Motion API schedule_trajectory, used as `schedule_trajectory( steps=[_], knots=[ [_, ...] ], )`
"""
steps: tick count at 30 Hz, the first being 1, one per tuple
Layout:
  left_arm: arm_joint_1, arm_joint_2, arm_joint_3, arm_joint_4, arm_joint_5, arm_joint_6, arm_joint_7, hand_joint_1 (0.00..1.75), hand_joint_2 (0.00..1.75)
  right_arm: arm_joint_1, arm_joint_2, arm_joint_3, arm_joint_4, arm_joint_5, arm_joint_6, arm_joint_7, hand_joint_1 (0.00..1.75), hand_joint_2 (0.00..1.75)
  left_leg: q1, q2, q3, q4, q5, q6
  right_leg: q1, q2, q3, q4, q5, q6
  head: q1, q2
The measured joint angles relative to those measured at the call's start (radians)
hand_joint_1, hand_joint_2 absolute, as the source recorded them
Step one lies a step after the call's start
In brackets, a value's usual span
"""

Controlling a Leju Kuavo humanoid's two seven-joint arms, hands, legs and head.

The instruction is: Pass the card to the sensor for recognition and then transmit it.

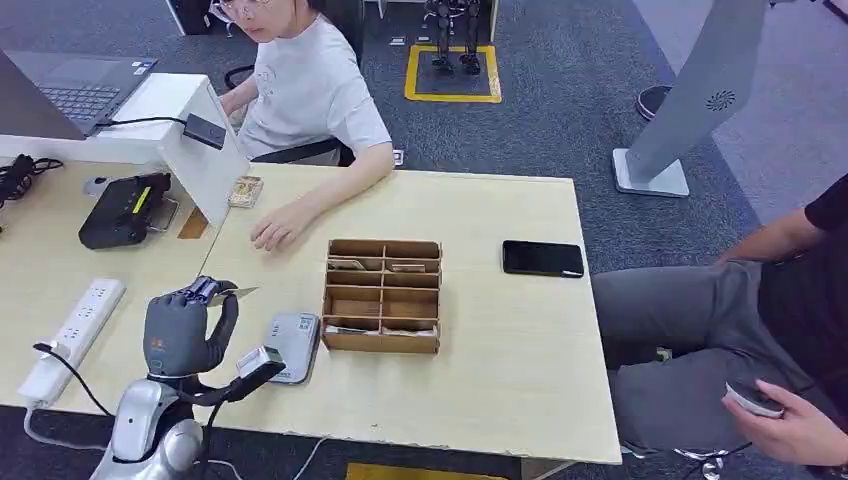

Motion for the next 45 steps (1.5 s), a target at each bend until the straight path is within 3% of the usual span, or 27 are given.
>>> schedule_trajectory(
  steps=[2, 4, 7, 8, 10, 13, 19, 45],
  knots=[
    [0.0, 0.003, -0.002, 0.0, 0.067, -0.003, -0.035, 1.75, 1.75, 0.0, 0.0, 0.0, 0.0, 0.002, 0.0, -0.003, 0.0, 0.0, 0.0, 0.0, 0.0, 0.0, 0.0, 0.0, 0.0, 0.0, 0.0, 0.0, 0.0, 0.0, 0.0, 0.0],
    [0.0, 0.002, -0.005, -0.003, 0.204, -0.064, -0.072, 1.75, 1.75, 0.0, 0.0, 0.0, 0.0, 0.001, -0.001, -0.007, 0.0, 0.0, 0.0, 0.0, 0.0, 0.0, 0.0, 0.0, 0.0, 0.0, 0.0, 0.0, 0.0, 0.0, 0.0, 0.0],
    [0.0, -0.014, -0.008, -0.023, 0.474, -0.304, -0.062, 1.75, 1.75, 0.0, 0.0, 0.0, 0.0, -0.005, -0.011, -0.006, 0.0, 0.0, 0.0, 0.0, 0.0, 0.0, 0.0, 0.0, 0.0, 0.0, 0.0, 0.0, 0.0, 0.0, 0.0, 0.0],
    [0.0, -0.021, -0.01, -0.03, 0.522, -0.358, -0.051, 1.75, 1.75, 0.0, 0.0, 0.0, 0.0, -0.006, -0.016, -0.006, 0.0, 0.0, 0.0, 0.0, 0.0, 0.0, 0.0, 0.0, 0.0, 0.0, 0.0, 0.0, 0.0, 0.0, 0.0, 0.0],
    [0.002, -0.033, -0.015, -0.039, 0.569, -0.401, -0.025, 1.75, 1.75, 0.0, 0.0, 0.0, 0.0, -0.008, -0.019, -0.004, 0.0, 0.0, 0.0, 0.0, 0.0, 0.0, 0.0, 0.0, 0.0, 0.0, 0.001, 0.0, 0.0, 0.0, 0.0, 0.0],
    [0.003, -0.054, -0.016, -0.045, 0.595, -0.402, 0.033, 1.75, 1.75, 0.002, 0.0, 0.0, 0.0, -0.01, -0.023, 0.004, 0.0, 0.0, 0.0, 0.0, 0.0, 0.0, 0.0, 0.0, 0.0, 0.0, 0.001, 0.0, 0.001, 0.001, 0.0, 0.0],
    [0.002, -0.076, -0.016, -0.045, 0.647, -0.41, 0.077, 1.75, 1.75, 0.001, 0.0, 0.0, 0.0, -0.003, -0.038, 0.013, 0.0, 0.0, 0.0, 0.0, 0.0, 0.0, 0.0, 0.0, 0.0, 0.0, 0.0, 0.0, 0.0, 0.001, 0.0, 0.0],
    [0.003, -0.099, -0.017, 0.067, 0.534, -0.34, 0.137, 1.75, 1.75, 0.001, 0.0, 0.0, 0.0, 0.01, -0.037, 0.019, 0.0, 0.0, 0.0, 0.0, -0.001, 0.0, 0.0, 0.0, 0.0, 0.0, 0.0, 0.0, 0.0, 0.0, 0.0, 0.0]
  ],
)
